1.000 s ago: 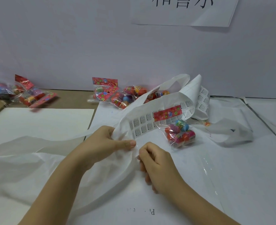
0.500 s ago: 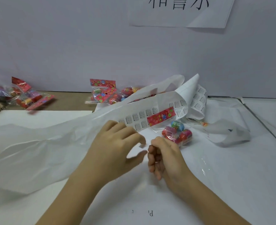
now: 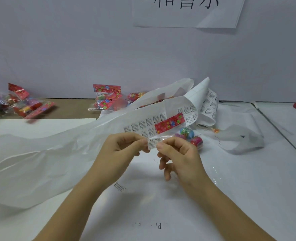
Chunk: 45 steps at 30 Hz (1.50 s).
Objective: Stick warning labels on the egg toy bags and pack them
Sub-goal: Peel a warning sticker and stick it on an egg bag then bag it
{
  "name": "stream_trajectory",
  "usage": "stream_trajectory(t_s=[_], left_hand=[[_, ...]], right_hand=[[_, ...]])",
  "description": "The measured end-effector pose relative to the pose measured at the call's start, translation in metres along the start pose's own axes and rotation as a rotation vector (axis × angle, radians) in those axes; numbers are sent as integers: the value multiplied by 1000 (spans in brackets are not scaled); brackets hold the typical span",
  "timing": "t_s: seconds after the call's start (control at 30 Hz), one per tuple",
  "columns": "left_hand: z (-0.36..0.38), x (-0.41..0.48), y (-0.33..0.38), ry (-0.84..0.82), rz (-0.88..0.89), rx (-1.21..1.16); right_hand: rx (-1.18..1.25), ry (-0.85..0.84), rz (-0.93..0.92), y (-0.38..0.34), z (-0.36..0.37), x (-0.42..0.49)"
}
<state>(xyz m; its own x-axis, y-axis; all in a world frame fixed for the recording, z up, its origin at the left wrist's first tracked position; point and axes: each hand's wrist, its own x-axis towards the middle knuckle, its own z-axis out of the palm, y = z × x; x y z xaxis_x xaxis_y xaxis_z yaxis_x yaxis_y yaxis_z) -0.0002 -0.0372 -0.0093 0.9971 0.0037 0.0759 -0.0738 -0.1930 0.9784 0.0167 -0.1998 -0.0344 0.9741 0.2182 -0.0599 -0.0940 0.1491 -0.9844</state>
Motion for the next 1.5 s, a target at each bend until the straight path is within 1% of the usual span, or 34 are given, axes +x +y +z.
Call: stream_trajectory(t_s=[0.07,0.13,0.17,0.2,0.23,0.27,0.3,0.37,0.4,0.43,0.47,0.53,0.6,0.63,0.7,0.8,0.87,0.97,1.03,1.1,1.17,1.23,1.27,1.33,1.4,1.43,1.5], left_hand=[[1,1,-3,45,-34,-14],[1,3,-6,104,-103,-40],[1,4,-8,129,-143,-51],[1,6,-11,147,-188,-76],[2,7,-13,157,-241,-122],[5,8,-14,155,-301,-180],[9,8,-16,142,-363,-235],[20,6,-20,98,-472,-357],[25,5,-22,78,-515,-417],[29,3,-24,67,-549,-470],[31,2,-25,62,-571,-512],[35,0,-25,48,-570,-574],[40,-3,-26,28,-531,-596],[43,-4,-25,13,-494,-601],[50,-7,-23,-17,-388,-625],[51,-7,-22,77,-260,-628],[45,-6,-22,101,-225,-687],[35,-3,-17,51,-203,-755],[32,-2,-14,5,-197,-783],[31,-2,-15,-28,-201,-814],[28,-1,-15,-35,-221,-851],[27,1,-14,-27,-243,-835],[27,1,-14,-15,-253,-802],[31,0,-15,61,-286,-728],[36,0,-18,174,-322,-717],[38,0,-18,202,-331,-735],[42,-1,-18,154,-307,-798]], right_hand=[[24,81,-87,-1,-1,2],[55,253,-231,-2,-8,8],[-16,343,-310,-3,-15,11],[-160,396,-364,-4,-22,14],[-336,418,-373,-4,-32,17],[-506,427,-321,-3,-41,21],[-633,421,-226,-1,-50,26],[-817,402,-32,3,-61,32],[-867,398,16,5,-63,33],[-865,396,23,6,-65,35],[-787,394,8,6,-65,35],[-523,386,-40,4,-59,33],[-214,360,-110,1,-49,29],[-103,345,-155,0,-42,27],[-30,314,-221,0,-29,21],[13,226,-224,0,-14,13],[104,145,-206,-2,-13,11],[236,86,-135,-6,-18,14],[317,77,-102,-7,-21,15],[338,80,-84,-8,-24,16],[318,47,-80,-9,-23,15],[272,50,-133,-11,-20,13],[251,86,-182,-11,-18,12],[205,193,-322,-10,-16,9],[117,280,-496,-6,-14,5],[42,305,-575,-2,-13,3],[-130,300,-690,6,-9,0]])
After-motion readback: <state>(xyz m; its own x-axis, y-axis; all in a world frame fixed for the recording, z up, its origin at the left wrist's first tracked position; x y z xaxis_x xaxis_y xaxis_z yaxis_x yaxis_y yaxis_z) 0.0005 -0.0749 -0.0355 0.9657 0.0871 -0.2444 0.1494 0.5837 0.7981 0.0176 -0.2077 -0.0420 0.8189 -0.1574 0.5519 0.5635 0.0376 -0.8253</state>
